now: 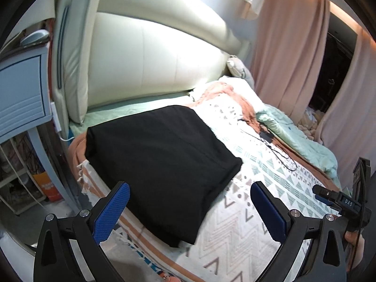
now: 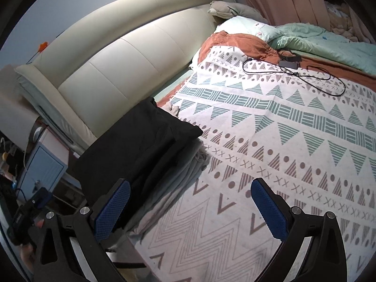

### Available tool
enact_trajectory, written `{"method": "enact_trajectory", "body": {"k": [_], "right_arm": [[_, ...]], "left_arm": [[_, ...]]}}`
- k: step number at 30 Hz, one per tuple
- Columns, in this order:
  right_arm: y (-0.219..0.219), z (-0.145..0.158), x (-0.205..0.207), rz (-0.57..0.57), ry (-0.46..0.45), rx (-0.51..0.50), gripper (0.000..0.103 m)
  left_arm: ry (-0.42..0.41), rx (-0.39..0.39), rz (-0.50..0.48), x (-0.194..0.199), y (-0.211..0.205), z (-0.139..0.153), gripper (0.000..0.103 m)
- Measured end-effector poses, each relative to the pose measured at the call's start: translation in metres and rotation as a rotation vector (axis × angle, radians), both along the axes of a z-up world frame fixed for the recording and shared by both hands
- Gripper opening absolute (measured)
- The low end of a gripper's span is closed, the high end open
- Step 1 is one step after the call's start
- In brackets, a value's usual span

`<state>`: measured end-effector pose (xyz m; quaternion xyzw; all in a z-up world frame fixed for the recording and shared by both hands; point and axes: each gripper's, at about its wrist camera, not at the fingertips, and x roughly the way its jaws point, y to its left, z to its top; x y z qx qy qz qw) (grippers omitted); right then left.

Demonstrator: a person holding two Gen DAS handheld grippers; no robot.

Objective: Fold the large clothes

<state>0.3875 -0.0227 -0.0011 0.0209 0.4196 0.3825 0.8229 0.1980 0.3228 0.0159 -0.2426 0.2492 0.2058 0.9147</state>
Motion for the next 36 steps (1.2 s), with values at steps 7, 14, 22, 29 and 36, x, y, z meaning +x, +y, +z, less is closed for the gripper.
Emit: {"method": "enact_trajectory", "body": {"k": [7, 14, 22, 29, 36], "right_arm": [[-0.050, 0.013, -0.025, -0.057, -0.055, -0.016, 0.103], [-0.111, 0.020, -0.052, -0.147, -0.115, -0.032, 0.103], [-0.169, 0.028, -0.098, -0.213, -0.204, -0.066, 0.103], [-0.206, 0.038, -0.152, -0.241, -0.283, -0.072, 0.103], [-0.232, 0.036, -0.204, -0.265, -0.325, -0.042, 0.103]], "left_arm": [[-0.010, 0.057, -0.067, -0.005, -0.043, 0.013, 0.102], [-0.018, 0.123, -0.125, -0.016, -0.088, 0.021, 0.102], [-0.035, 0.184, -0.174, -0.038, -0.135, 0.026, 0.102], [-0.064, 0.184, -0.203, -0.070, -0.165, 0.023, 0.102], [-0.097, 0.208, -0.232, -0.111, -0.182, 0.023, 0.102]]}}
